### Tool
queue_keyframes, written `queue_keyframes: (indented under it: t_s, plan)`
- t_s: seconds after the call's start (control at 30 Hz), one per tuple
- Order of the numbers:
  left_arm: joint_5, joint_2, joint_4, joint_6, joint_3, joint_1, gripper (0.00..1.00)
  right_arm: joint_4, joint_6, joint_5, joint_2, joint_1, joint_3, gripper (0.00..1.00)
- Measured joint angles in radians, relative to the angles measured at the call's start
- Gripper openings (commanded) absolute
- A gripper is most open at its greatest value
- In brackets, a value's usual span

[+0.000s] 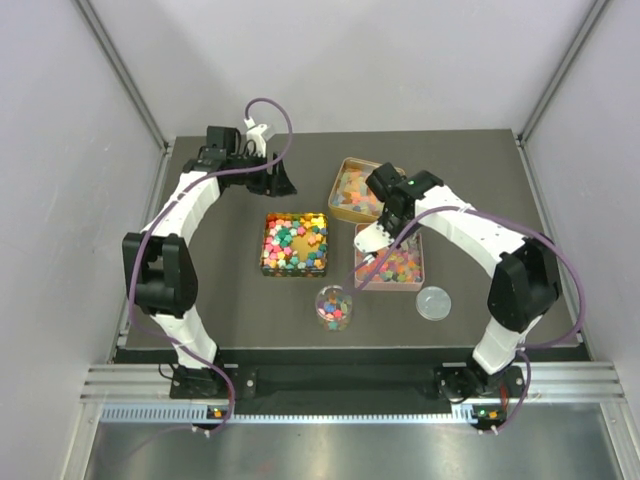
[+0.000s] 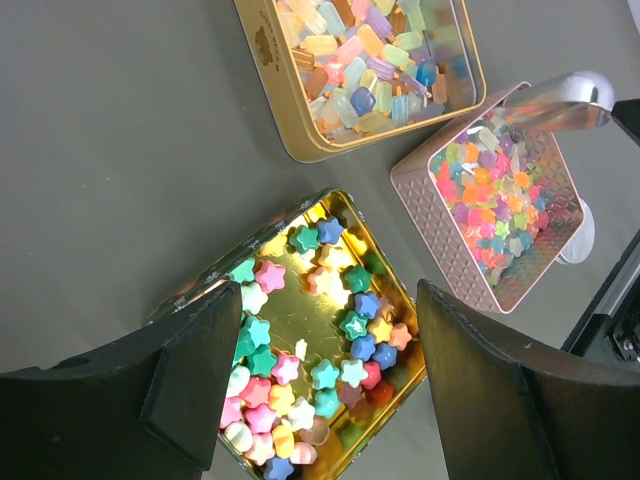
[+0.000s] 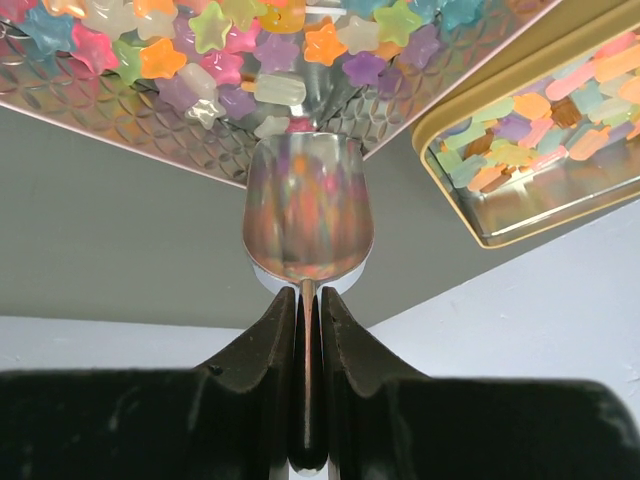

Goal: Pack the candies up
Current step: Scoop the fake candies from the storage box.

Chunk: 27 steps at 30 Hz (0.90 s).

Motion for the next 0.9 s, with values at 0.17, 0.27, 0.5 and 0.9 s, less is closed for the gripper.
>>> queue_keyframes:
  t_s: [0.17,0.27,0.5,0.9]
  plan:
    - [0.0,0.01,-0.002,0.0,0.009,0.0,0.75,0.002,0.0,-0.005,0.019,0.005,-0.001,0.0]
    - [0.001,0.011,-0.002,0.0,0.009,0.0,0.75,-0.004,0.0,-0.01,0.021,0.012,-0.004,0.0]
    - [0.002,0.012,-0.001,0.0,0.009,0.0,0.75,-0.04,0.002,-0.015,0.021,0.05,-0.006,0.0]
    - [0.024,0.024,0.002,0.0,0.009,0.002,0.75,-0.138,0.05,-0.138,0.055,0.106,0.095,0.0]
